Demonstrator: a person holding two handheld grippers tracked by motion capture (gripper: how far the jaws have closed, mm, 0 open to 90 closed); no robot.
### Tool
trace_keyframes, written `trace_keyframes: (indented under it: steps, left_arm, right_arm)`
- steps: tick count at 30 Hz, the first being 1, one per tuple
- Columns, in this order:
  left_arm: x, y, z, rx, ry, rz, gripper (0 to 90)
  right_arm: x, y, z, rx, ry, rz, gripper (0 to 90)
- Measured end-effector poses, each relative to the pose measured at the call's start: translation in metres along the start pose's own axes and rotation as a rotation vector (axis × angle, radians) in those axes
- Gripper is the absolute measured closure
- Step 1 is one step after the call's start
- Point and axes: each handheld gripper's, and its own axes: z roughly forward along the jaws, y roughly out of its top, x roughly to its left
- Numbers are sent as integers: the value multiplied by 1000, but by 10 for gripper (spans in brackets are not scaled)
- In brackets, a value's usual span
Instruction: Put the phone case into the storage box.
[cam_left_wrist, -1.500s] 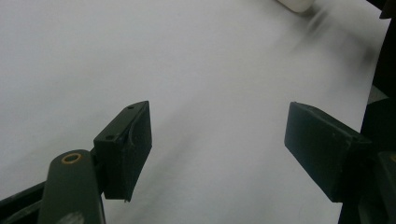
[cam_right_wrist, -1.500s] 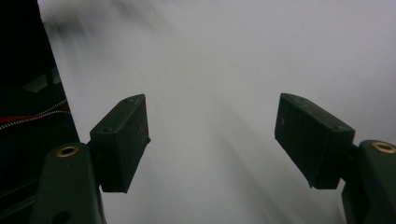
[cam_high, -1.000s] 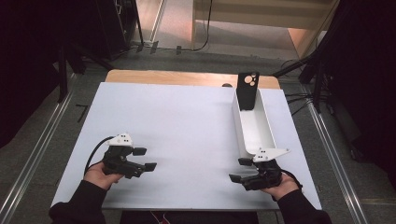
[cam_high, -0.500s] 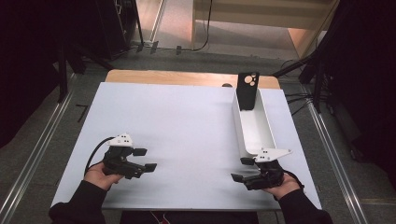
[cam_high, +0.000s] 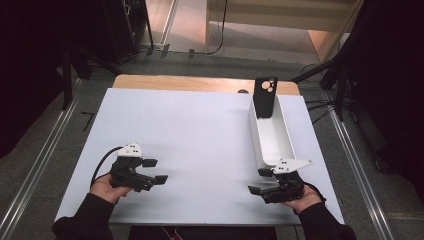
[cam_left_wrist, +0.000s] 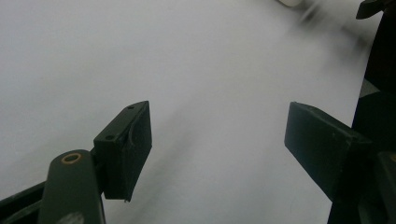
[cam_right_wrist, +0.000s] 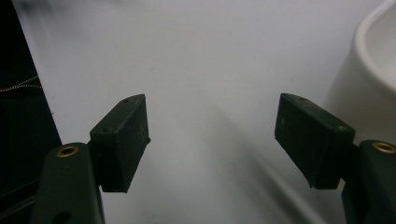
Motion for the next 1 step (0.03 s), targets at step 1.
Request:
trace_keyframes:
  steps: [1]
  left_arm:
    - [0,0,0,0,-1,-1,231]
  right_arm:
    - [0,0,0,0,0,1,245]
